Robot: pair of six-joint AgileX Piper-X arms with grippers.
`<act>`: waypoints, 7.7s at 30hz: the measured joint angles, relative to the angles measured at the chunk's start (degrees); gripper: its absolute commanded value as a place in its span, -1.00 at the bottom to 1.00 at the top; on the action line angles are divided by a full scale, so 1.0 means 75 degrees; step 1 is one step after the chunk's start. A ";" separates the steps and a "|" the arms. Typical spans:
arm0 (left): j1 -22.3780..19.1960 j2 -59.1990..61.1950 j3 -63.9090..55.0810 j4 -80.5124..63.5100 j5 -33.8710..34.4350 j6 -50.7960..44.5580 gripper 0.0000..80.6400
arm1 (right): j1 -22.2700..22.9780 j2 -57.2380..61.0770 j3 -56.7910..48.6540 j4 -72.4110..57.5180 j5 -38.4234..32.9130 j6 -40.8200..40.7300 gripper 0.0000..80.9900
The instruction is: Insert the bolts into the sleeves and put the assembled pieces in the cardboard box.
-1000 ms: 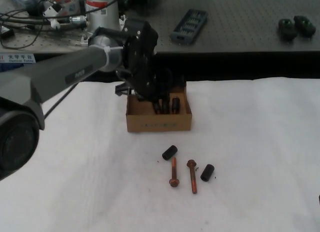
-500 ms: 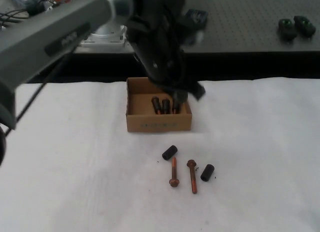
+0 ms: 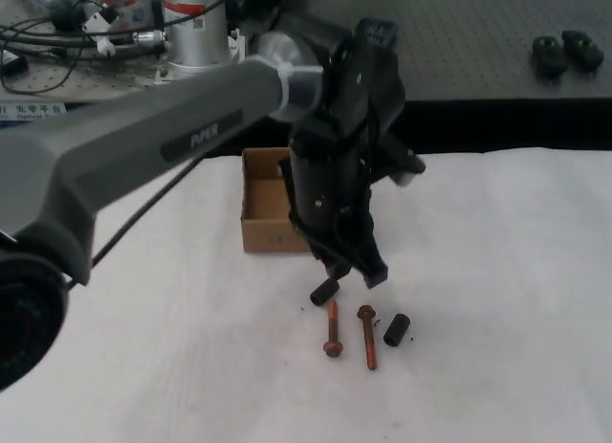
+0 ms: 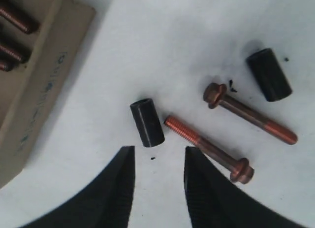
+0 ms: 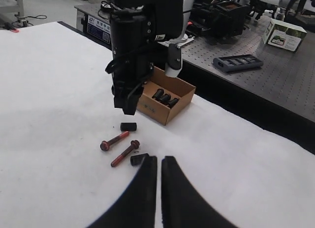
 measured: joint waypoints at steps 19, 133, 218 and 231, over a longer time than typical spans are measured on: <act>0.0000 0.0884 0.0000 -0.0815 -0.0180 -0.0497 -0.29 | 0.0000 -0.0226 -0.0021 0.0631 0.0013 0.0015 -0.90; 0.0015 0.1095 -0.0241 -0.0420 -0.0357 -0.0596 -0.71 | 0.0000 -0.0226 0.0049 0.0631 0.0013 0.0015 -0.90; 0.0751 -1.0203 1.0030 -0.4822 0.2170 -0.2826 -0.99 | -0.2299 1.4073 -0.5582 -0.1711 -0.2231 0.3309 -0.42; 0.0751 -1.0203 1.0030 -0.4559 0.2170 -0.2826 -0.99 | -0.2359 1.4671 -0.5799 -0.1502 -0.2479 0.3344 -0.42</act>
